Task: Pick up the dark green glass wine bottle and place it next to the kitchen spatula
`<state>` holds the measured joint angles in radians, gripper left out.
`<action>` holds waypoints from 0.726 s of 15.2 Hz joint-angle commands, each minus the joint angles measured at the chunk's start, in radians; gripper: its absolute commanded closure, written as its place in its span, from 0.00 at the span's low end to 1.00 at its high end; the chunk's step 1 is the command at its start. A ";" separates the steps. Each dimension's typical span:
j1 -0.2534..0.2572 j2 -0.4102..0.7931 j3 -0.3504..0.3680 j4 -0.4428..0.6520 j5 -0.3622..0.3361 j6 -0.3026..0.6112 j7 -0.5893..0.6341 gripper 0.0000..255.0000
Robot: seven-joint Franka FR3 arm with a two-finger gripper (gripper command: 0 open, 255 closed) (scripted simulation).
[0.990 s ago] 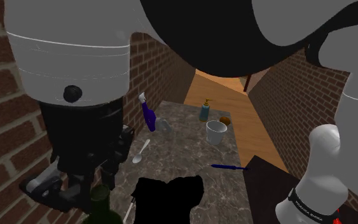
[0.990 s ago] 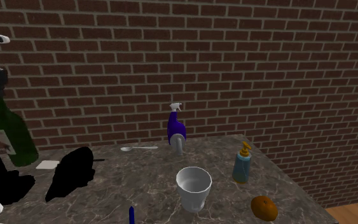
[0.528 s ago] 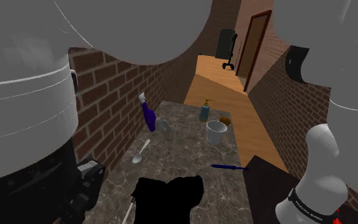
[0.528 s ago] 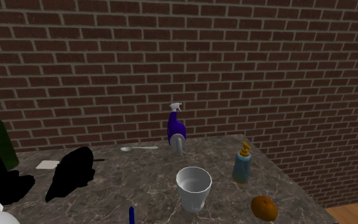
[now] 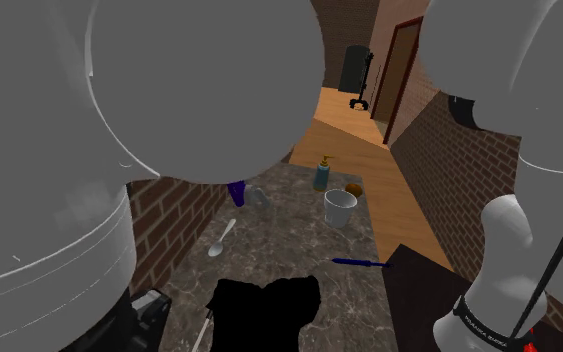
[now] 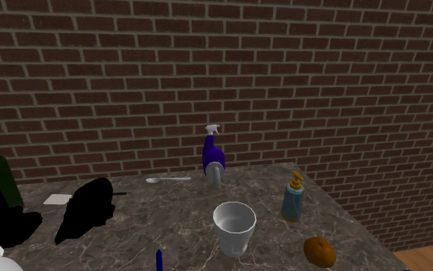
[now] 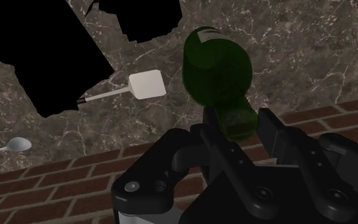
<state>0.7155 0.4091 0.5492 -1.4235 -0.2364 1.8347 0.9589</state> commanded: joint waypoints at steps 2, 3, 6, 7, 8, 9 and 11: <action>-0.003 0.002 -0.002 -0.035 -0.003 0.038 0.004 1.00; -0.004 0.003 -0.002 -0.047 -0.004 0.051 0.006 1.00; -0.005 0.004 -0.003 -0.056 -0.005 0.060 0.007 1.00; -0.005 0.004 -0.003 -0.056 -0.005 0.060 0.007 1.00; -0.005 0.004 -0.002 -0.056 -0.005 0.059 0.007 1.00; -0.005 0.004 -0.002 -0.056 -0.005 0.059 0.007 1.00; -0.005 0.004 -0.002 -0.056 -0.005 0.059 0.007 1.00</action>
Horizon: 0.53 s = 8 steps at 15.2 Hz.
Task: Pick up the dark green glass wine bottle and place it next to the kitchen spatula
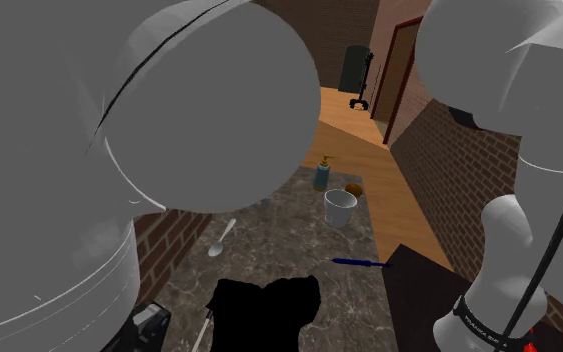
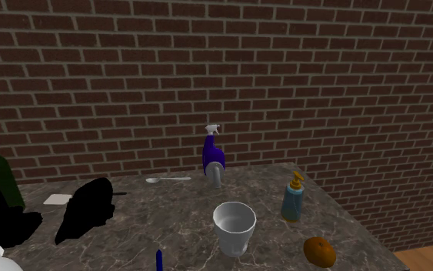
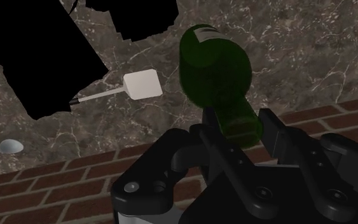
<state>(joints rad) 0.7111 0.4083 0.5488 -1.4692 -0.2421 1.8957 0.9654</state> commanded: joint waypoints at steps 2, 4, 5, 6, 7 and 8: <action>0.000 0.007 -0.002 -0.009 -0.001 -0.001 0.002 0.00; 0.000 0.006 -0.002 -0.007 0.000 -0.004 0.001 0.00; 0.000 0.006 -0.002 -0.007 0.000 -0.004 0.001 0.00; -0.001 0.005 -0.002 -0.010 0.000 -0.002 0.000 0.00; 0.000 -0.001 0.001 0.015 0.005 -0.032 -0.003 0.00; 0.003 -0.006 0.003 0.043 0.008 -0.063 -0.006 0.00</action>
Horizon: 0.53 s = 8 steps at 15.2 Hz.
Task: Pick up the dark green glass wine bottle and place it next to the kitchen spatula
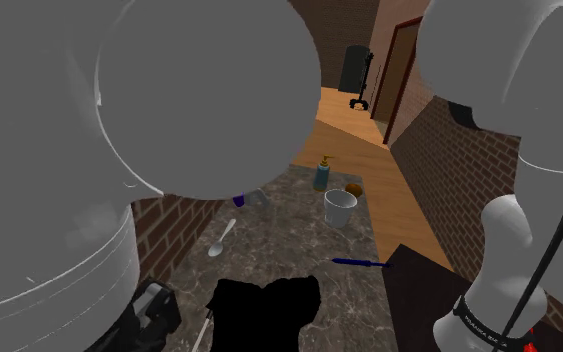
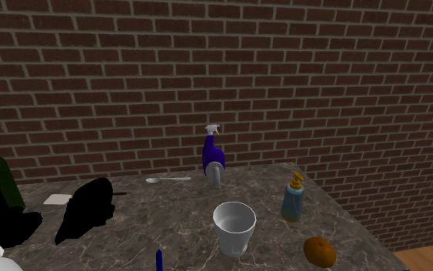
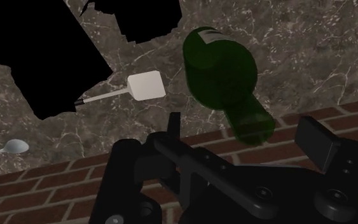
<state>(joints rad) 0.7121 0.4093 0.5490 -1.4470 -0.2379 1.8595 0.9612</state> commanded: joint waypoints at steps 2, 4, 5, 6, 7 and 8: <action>0.007 -0.011 0.005 0.075 0.008 -0.084 -0.007 0.00; 0.007 -0.011 0.005 0.075 0.008 -0.084 -0.007 0.00; 0.007 -0.011 0.005 0.075 0.008 -0.084 -0.007 0.00; 0.007 -0.011 0.005 0.075 0.008 -0.084 -0.007 0.00; 0.007 -0.011 0.005 0.075 0.008 -0.084 -0.007 0.00; 0.007 -0.011 0.005 0.075 0.008 -0.084 -0.007 0.00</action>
<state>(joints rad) 0.7194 0.3982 0.5544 -1.3726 -0.2302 1.7759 0.9548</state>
